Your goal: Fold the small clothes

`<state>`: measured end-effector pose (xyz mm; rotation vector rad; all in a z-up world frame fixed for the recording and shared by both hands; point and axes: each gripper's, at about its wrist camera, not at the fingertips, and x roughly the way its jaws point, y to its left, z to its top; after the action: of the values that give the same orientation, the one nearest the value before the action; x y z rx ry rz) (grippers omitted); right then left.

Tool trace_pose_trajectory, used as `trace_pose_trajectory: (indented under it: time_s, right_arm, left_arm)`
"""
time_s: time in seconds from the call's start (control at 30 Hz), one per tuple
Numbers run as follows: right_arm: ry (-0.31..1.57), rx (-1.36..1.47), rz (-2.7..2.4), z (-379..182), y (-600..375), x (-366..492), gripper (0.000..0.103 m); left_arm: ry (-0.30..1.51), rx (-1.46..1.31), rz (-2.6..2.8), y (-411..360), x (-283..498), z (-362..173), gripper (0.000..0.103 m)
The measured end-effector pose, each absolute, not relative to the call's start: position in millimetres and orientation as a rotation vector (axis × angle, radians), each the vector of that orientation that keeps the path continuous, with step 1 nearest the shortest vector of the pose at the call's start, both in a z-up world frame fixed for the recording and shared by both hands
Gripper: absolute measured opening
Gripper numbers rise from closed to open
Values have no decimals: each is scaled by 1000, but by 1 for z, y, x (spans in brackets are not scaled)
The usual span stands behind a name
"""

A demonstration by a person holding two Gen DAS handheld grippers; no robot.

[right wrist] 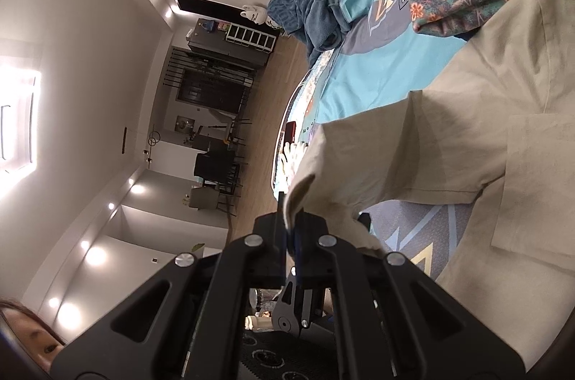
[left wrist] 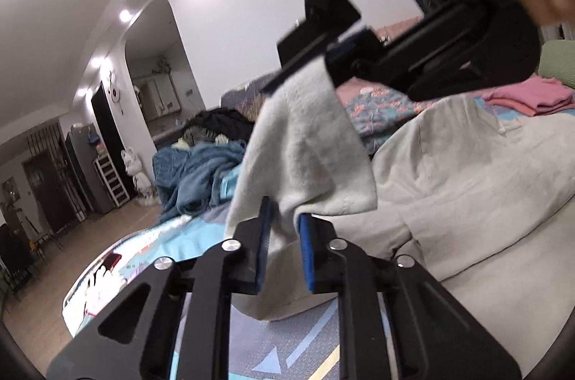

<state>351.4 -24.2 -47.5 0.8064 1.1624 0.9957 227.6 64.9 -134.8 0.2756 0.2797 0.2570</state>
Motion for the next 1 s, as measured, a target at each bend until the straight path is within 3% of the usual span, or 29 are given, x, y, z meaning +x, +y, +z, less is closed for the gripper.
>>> trace_pose_trajectory:
  time_s: [0.27, 0.5, 1.0]
  right_arm:
    - [1123, 812, 950, -44, -42, 353, 4]
    - [1082, 772, 926, -34, -60, 355, 4]
    - [893, 535, 952, 58, -118, 370, 3]
  left_arm:
    - [153, 234, 220, 63, 202, -123, 3]
    - [114, 190, 129, 55, 192, -106, 2]
    - [157, -40, -255, 6, 223, -30, 2]
